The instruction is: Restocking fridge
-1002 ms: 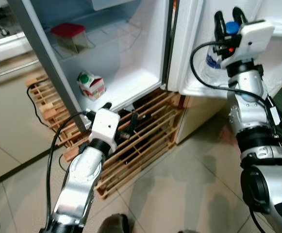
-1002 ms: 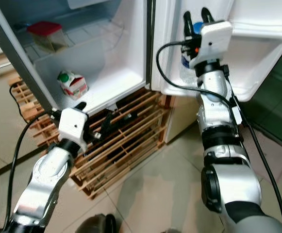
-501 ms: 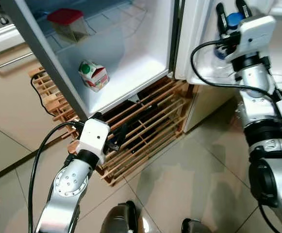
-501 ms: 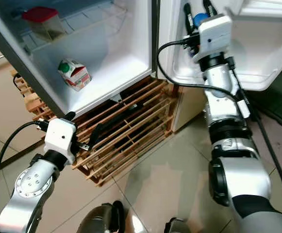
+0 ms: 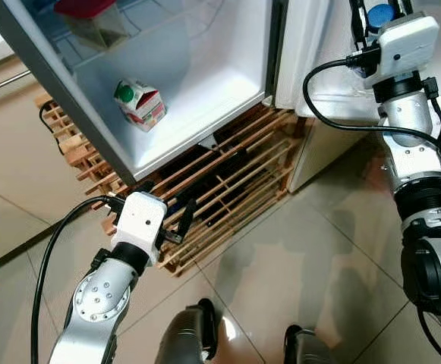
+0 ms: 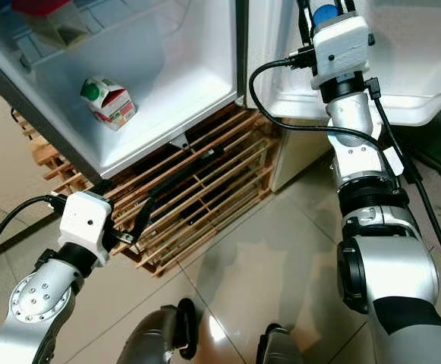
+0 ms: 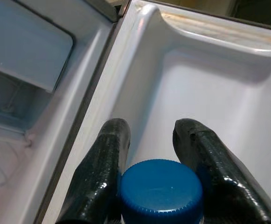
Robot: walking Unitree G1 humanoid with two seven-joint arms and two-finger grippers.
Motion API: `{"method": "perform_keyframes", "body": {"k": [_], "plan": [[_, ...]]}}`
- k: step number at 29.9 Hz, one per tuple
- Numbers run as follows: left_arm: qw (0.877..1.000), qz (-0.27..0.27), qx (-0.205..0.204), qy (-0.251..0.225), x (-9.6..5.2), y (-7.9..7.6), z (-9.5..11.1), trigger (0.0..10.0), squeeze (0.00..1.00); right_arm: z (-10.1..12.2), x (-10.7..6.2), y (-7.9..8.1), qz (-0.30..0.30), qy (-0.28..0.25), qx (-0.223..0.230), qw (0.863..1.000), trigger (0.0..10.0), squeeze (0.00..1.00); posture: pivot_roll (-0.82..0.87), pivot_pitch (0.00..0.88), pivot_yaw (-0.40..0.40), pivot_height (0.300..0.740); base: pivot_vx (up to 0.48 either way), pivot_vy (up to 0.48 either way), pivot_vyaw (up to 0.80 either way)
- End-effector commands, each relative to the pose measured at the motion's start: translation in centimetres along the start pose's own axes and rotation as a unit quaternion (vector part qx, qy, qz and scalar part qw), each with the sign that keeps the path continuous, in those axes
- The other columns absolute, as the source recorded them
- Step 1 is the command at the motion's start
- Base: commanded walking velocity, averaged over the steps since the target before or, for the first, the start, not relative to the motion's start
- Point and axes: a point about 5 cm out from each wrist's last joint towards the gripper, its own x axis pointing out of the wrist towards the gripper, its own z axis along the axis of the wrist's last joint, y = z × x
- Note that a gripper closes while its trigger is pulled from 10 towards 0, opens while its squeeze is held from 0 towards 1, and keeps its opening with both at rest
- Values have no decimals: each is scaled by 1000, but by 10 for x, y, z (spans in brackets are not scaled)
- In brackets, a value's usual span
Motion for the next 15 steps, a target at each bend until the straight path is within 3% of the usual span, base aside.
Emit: {"method": "perform_keyframes", "body": {"k": [1,11,13,15], "plan": [[1000,1,6,7,-5,3,0,10000,0,4,5,-2,-3,-12,-9,1000,0,0,286,306,120,732,0,0,0],[1000,2,0,8,-4,1,3,10000,0,6,8,3,-9,-18,-1,1000,0,0,285,296,102,732,0,0,0],[1000,2,-5,9,-4,0,2,10000,0,4,8,4,-22,-4,19,1000,0,0,281,290,93,732,0,0,0],[1000,3,-15,11,-1,-2,1,10000,0,-2,2,9,-56,29,88,994,0,0,266,276,71,732,0,0,0]]}}
